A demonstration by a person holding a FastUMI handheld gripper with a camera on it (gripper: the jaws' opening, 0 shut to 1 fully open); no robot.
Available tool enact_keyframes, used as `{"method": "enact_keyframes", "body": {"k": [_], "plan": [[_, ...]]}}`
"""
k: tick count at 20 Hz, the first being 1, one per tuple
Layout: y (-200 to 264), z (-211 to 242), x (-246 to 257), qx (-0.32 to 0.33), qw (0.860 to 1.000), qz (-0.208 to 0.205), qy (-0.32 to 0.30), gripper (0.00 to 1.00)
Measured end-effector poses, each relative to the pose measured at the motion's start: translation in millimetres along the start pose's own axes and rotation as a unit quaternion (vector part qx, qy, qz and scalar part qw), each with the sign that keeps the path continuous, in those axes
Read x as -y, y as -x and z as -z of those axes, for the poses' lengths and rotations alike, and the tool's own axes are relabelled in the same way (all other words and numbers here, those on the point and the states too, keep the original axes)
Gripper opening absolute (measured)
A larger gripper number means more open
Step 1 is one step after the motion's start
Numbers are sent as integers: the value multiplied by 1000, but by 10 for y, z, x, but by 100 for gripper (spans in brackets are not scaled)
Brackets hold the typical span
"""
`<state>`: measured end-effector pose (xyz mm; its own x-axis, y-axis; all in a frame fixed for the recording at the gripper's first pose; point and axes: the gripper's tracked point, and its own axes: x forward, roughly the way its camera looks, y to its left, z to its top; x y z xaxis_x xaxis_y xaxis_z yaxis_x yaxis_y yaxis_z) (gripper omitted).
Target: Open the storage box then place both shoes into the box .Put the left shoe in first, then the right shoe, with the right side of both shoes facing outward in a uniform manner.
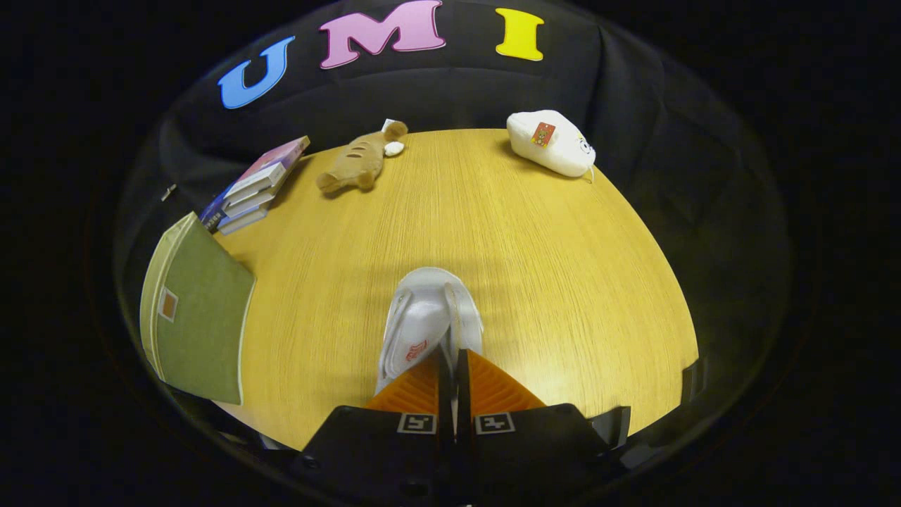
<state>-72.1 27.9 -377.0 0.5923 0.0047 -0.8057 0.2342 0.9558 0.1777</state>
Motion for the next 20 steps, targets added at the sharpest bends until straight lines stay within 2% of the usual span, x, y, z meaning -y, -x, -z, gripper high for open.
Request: {"method": "enact_keyframes", "body": {"k": [1,5,7,8,9,10,12,16,20], "plan": [[-37,40,56,0,1000,13,12,5],[-202,0,43,28,999,14,27,5],[-297,-44,65,26,999,15,34,10],[-315,-60,104,26,999,22,37,18],[-328,-89,171,30,999,27,33,18],[-336,-99,180,33,999,19,17,11],[-257,-94,102,32,999,-2,-15,5],[27,-338,-118,61,995,-43,-67,5],[486,-707,-457,82,991,-72,-71,5]]}}
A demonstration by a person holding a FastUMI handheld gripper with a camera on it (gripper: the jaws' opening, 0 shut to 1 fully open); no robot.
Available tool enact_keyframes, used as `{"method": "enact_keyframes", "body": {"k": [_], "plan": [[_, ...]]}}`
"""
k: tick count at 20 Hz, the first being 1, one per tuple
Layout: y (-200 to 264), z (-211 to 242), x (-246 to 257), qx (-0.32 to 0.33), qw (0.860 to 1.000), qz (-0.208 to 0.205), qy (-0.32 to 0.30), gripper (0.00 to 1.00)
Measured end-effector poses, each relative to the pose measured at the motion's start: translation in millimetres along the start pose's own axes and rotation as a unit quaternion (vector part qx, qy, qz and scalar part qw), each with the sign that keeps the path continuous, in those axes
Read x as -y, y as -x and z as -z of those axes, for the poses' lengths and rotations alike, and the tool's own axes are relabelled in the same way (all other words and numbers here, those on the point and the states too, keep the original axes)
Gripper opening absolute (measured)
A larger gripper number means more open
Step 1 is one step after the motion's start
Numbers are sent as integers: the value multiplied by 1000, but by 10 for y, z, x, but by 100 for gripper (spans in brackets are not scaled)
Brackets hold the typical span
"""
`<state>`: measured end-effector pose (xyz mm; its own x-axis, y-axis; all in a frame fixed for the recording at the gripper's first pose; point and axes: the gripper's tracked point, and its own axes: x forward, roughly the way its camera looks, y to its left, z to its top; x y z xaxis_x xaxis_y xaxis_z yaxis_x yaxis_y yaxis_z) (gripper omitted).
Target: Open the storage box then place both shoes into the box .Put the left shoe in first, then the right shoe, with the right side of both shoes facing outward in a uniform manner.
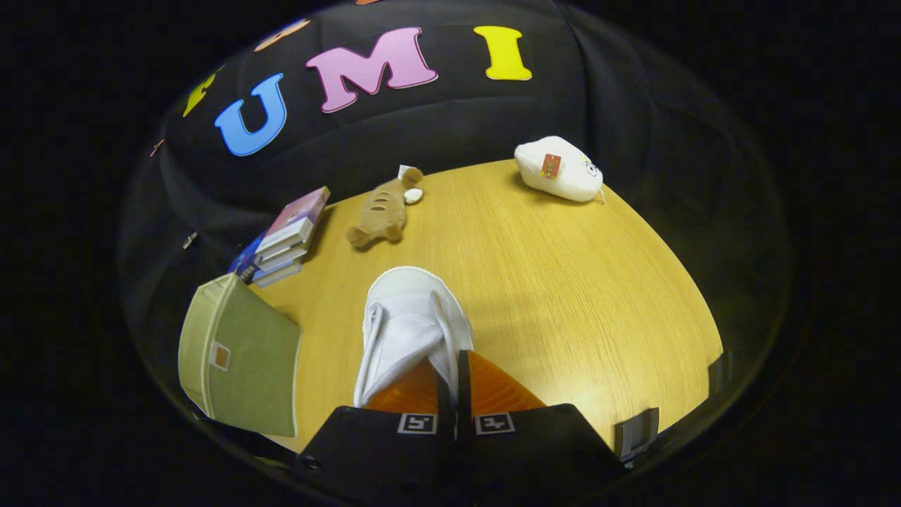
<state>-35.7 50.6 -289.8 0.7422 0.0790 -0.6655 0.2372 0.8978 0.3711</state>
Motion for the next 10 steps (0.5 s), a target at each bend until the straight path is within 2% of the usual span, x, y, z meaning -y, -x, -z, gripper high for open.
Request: {"method": "enact_keyframes", "body": {"k": [6,10], "plan": [[373,-371,-1115,-6,998,-62,7,5],[479,-454,-1931,-19,995,-101,-5,5]]}}
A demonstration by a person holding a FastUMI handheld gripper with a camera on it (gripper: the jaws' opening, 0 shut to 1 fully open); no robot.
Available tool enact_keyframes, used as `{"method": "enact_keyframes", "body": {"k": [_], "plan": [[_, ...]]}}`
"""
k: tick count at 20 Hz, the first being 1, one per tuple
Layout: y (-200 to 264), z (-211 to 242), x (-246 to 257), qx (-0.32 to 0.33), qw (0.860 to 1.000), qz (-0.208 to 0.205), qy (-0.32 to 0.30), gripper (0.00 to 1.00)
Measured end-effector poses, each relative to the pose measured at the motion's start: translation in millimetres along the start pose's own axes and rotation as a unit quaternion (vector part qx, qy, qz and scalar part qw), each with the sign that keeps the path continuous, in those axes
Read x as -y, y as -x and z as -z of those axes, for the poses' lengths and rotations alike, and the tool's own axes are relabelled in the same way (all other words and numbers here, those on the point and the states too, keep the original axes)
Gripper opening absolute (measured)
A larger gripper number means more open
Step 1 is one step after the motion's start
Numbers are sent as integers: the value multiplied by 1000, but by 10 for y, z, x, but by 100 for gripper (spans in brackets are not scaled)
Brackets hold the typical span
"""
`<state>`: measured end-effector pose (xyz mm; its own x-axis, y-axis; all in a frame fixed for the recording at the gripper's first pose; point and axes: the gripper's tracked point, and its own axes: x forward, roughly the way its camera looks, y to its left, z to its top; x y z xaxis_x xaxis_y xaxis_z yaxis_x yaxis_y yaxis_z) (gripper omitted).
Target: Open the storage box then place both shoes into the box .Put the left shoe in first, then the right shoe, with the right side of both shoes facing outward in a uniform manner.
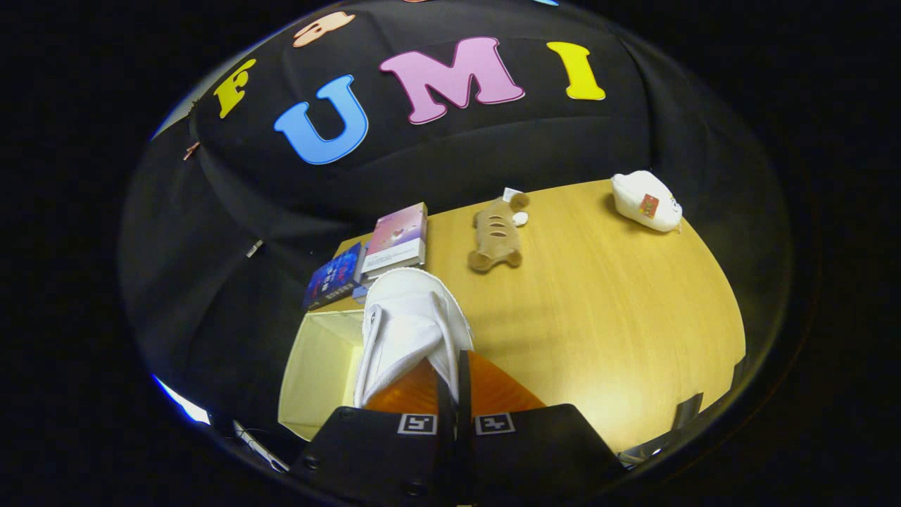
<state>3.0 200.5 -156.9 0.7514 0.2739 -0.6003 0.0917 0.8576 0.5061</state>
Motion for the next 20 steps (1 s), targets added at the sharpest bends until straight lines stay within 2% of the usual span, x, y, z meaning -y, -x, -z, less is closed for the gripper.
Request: {"method": "enact_keyframes", "body": {"k": [5,7,12,13,15,16,19,20], "plan": [[-217,124,-846,-24,999,-30,-10,5],[-360,289,-1013,-40,999,-30,-10,5],[-683,714,-1041,-81,996,14,18,5],[-726,752,-1049,-83,996,16,25,5],[-727,725,-1146,-75,997,1,24,12],[-692,629,-1146,-57,998,1,29,35],[-604,471,-1050,-29,997,19,71,79],[-561,436,-1050,-23,996,18,80,99]]}}
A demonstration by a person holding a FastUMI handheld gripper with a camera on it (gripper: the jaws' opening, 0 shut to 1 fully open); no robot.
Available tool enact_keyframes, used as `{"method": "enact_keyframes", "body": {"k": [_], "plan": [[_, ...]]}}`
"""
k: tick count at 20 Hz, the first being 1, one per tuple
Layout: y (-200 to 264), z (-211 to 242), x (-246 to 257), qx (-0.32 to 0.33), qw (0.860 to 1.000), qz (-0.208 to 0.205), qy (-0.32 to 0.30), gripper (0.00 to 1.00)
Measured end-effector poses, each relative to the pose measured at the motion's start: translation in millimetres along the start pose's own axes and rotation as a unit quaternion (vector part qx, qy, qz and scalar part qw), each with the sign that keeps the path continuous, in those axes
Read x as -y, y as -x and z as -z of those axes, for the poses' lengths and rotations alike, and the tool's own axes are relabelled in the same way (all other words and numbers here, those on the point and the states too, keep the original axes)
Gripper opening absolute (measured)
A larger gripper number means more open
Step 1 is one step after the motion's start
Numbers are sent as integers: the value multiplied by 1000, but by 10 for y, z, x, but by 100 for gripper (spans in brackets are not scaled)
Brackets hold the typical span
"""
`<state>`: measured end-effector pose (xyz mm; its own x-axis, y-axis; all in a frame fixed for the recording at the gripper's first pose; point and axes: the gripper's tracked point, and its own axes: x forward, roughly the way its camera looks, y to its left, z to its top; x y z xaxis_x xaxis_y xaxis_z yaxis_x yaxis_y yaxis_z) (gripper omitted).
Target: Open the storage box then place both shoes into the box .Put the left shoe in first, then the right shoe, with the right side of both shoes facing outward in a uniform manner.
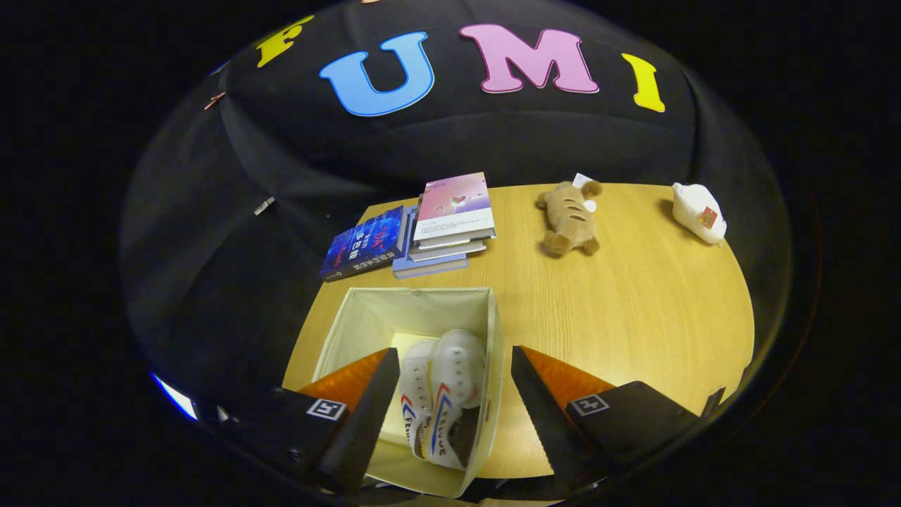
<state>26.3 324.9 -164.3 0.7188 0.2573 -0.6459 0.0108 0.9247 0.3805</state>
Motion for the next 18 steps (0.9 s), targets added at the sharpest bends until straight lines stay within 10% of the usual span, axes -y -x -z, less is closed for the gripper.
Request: {"method": "enact_keyframes", "body": {"k": [18], "plan": [[1286,-1164,889,242,963,12,121,99]]}}
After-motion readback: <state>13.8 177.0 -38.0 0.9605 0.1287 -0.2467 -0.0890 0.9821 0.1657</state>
